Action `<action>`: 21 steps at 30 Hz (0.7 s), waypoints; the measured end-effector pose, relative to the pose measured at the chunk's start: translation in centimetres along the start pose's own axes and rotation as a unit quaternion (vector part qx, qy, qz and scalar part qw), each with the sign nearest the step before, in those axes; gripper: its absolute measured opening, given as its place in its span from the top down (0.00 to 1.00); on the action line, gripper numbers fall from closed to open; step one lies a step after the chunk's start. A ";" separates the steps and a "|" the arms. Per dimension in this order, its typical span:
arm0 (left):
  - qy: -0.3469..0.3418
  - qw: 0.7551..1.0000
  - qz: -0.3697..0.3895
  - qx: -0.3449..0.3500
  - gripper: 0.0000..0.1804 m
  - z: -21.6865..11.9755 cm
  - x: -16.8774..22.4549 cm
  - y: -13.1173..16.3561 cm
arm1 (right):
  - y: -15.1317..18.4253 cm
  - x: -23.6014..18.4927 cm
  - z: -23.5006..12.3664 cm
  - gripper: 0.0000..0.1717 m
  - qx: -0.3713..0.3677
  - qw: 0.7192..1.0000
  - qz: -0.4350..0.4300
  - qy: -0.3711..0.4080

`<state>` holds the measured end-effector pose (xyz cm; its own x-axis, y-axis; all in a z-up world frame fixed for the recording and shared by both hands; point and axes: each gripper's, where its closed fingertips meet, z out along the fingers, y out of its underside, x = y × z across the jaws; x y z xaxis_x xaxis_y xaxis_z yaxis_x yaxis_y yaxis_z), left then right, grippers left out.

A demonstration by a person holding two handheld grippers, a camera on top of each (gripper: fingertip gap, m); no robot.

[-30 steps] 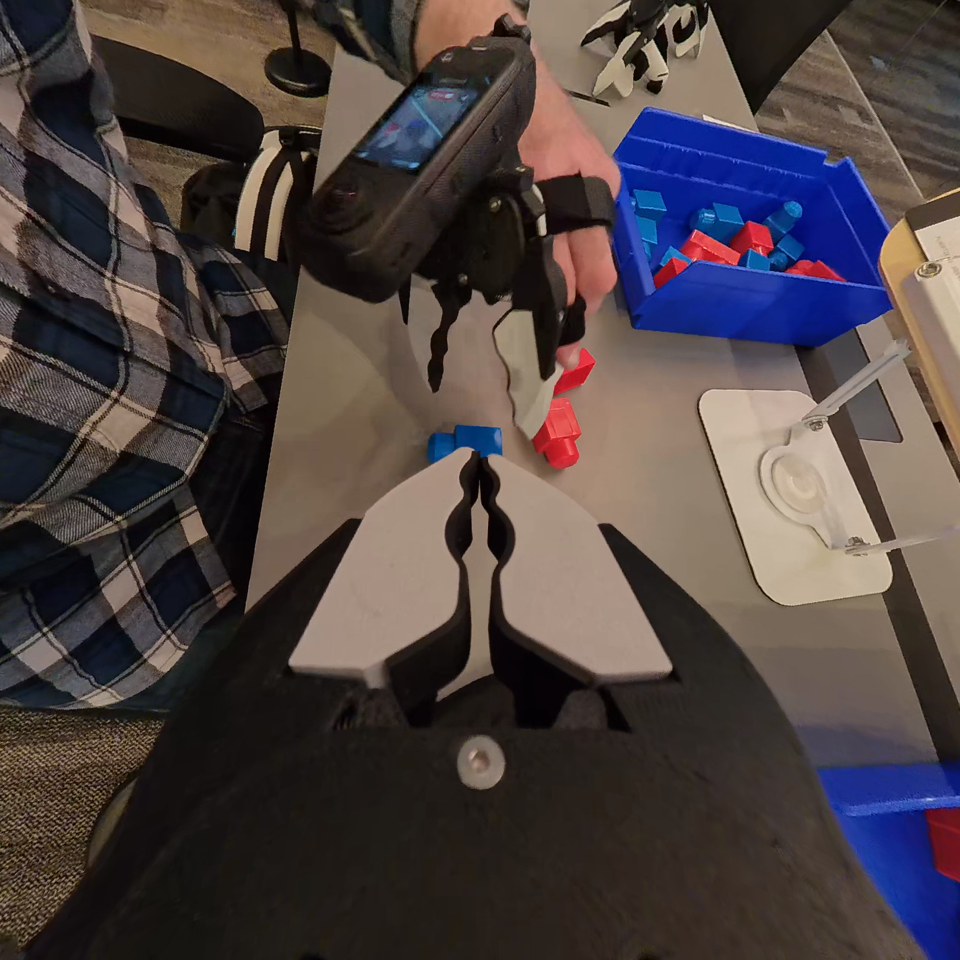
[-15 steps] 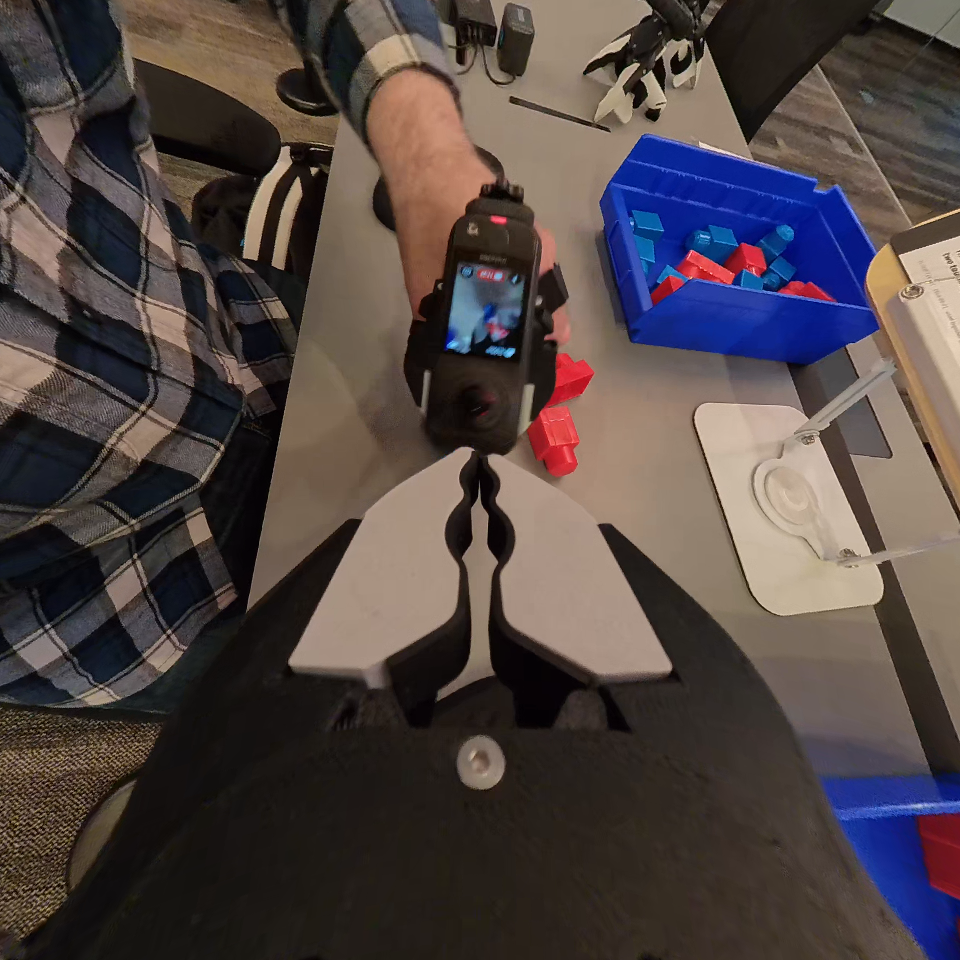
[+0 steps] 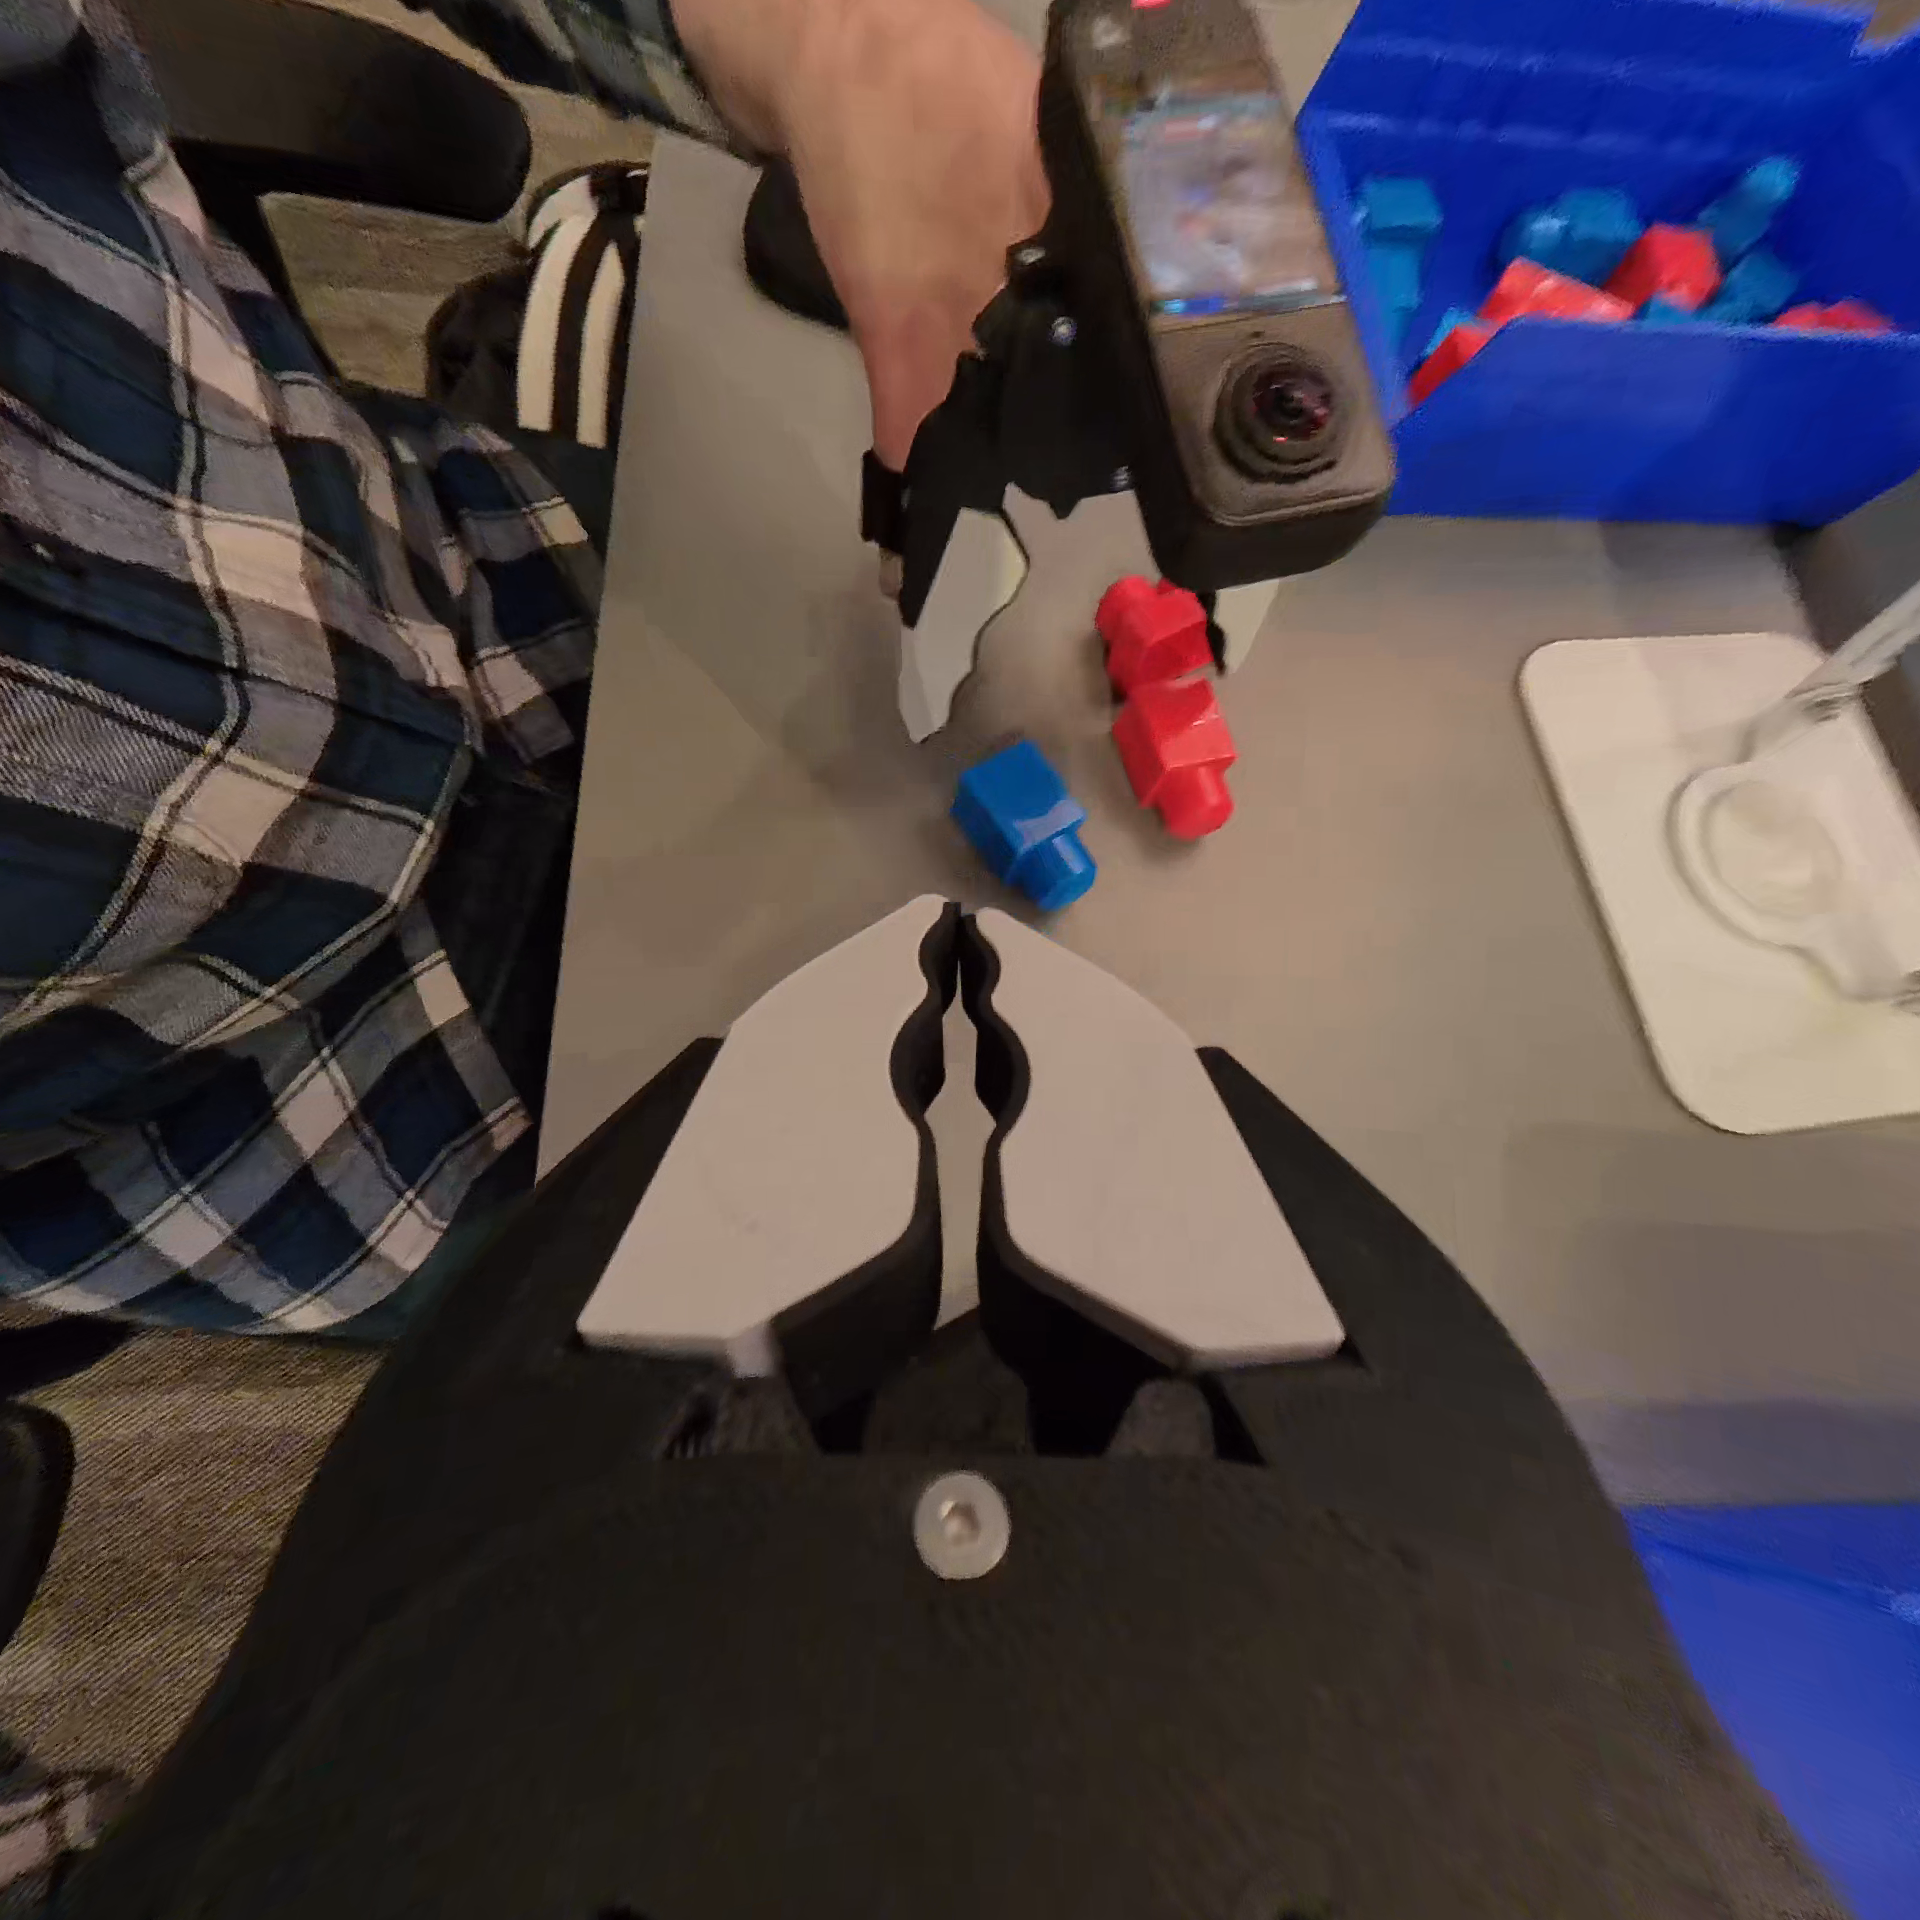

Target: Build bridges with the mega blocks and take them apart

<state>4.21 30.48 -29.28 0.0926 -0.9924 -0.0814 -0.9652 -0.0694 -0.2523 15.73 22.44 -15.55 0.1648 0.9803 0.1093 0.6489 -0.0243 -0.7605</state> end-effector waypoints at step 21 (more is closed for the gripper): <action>-0.007 0.996 -0.086 0.037 0.37 2.6 0.7 -1.9 | -0.3 -1.3 2.3 1.00 0.004 0.999 -0.019 -0.047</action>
<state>6.79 30.22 -31.35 0.2584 -0.9650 -0.0451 -0.9144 -0.2292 -0.3336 13.59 21.59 -16.91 0.0696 0.9945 0.0784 0.6467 0.0148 -0.7626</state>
